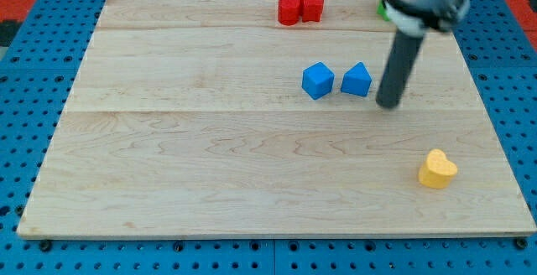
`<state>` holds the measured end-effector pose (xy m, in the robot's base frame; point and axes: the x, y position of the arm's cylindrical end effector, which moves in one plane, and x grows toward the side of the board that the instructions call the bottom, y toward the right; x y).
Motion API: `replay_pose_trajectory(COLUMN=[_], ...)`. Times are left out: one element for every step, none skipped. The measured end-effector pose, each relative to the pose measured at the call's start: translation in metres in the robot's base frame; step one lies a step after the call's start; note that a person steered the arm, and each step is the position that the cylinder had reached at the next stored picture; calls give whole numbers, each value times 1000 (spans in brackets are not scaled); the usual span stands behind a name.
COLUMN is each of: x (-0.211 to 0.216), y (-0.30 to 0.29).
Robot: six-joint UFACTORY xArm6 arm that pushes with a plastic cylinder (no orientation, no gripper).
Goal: Keep the triangle at the bottom right side of the blue cube
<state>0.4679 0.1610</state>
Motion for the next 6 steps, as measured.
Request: replay_pose_trajectory(x=[-47,-115,-101,-45,-13,-80], y=[10,18,-43,-32,-21,-30])
